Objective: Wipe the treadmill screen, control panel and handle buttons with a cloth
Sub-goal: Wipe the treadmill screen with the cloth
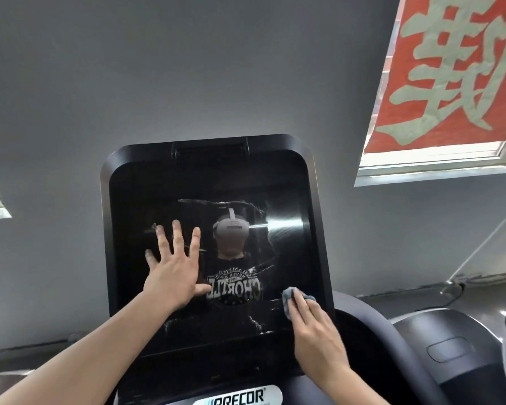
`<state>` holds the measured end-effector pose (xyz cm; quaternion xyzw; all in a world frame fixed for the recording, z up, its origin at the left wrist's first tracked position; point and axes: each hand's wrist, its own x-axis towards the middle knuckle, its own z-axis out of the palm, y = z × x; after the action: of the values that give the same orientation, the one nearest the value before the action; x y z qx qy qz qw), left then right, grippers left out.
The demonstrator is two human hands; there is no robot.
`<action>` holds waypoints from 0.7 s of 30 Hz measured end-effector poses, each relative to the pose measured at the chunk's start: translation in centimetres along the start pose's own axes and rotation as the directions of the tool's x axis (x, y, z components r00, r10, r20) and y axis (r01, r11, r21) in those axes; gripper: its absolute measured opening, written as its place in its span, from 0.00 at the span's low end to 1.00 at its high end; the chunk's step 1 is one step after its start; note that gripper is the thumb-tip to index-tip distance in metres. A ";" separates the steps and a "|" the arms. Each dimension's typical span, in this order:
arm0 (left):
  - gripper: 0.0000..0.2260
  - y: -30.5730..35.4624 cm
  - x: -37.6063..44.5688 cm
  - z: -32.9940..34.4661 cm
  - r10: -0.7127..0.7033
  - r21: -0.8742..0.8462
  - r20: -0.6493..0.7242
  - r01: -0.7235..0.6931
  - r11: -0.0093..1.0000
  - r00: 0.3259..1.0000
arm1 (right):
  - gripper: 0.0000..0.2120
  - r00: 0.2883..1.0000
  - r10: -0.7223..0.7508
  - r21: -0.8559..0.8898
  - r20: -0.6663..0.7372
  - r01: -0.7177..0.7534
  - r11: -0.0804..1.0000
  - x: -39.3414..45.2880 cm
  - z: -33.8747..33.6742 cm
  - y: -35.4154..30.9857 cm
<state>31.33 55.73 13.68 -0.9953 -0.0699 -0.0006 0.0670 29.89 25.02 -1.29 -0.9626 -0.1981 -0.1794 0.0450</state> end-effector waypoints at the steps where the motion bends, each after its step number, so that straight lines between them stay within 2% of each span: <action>1: 0.61 0.1 0.0 0.2 -0.001 0.000 -0.006 0.001 1.000 1.000 | 0.33 0.999 0.035 0.014 -0.014 -0.035 0.999 0.4 -0.4 1.2; 4: 0.60 0.0 -0.1 0.5 -0.004 -0.009 -0.008 0.003 1.000 1.000 | 0.37 0.983 0.183 -0.023 -0.028 -0.183 0.983 0.9 -0.5 1.8; 6: 0.59 0.0 -0.1 0.6 -0.005 -0.010 -0.013 0.005 1.000 1.000 | 0.36 0.993 0.111 -0.023 0.039 -0.110 0.994 0.0 0.3 -1.2; 8: 0.59 0.1 0.0 0.8 -0.001 -0.008 -0.022 0.001 1.000 1.000 | 0.35 1.000 -0.003 -0.007 0.016 0.003 1.000 -0.7 0.6 -1.8; 9: 0.59 0.1 0.0 0.8 0.000 -0.011 -0.023 0.000 1.000 1.000 | 0.35 1.000 0.007 -0.002 -0.001 -0.007 1.000 -0.5 0.5 -1.0; 12: 0.59 0.0 0.1 0.9 -0.005 -0.007 -0.018 0.005 1.000 1.000 | 0.37 0.974 0.223 -0.009 -0.050 -0.223 0.975 -0.2 0.3 0.5; 13: 0.59 -0.1 0.1 1.0 -0.006 -0.007 -0.016 0.006 1.000 1.000 | 0.38 0.970 0.244 -0.004 -0.019 -0.244 0.970 -0.4 0.4 -0.6; 15: 0.59 -0.1 0.1 1.1 0.000 -0.010 -0.020 0.000 1.000 1.000 | 0.36 0.986 0.153 -0.013 0.061 -0.152 0.988 -1.5 0.6 -3.4; 17: 0.59 -0.1 0.1 1.1 0.004 -0.010 -0.024 -0.004 1.000 1.000 | 0.35 0.998 0.039 -0.005 0.041 -0.039 0.999 -1.9 0.8 -2.9; 18: 0.60 0.0 0.1 1.0 0.001 -0.010 -0.020 -0.001 1.000 1.000 | 0.35 0.998 0.056 -0.002 0.036 -0.056 0.998 -1.8 0.7 -1.8; 21: 0.60 0.0 0.2 1.0 -0.005 -0.006 -0.017 0.005 1.000 1.000 | 0.40 0.961 0.277 0.029 0.011 -0.277 0.960 -1.6 0.6 -0.6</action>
<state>31.52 55.85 12.67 -0.9953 -0.0717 -0.0097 0.0645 28.48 25.08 -2.42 -0.9806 -0.0643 -0.1651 0.0838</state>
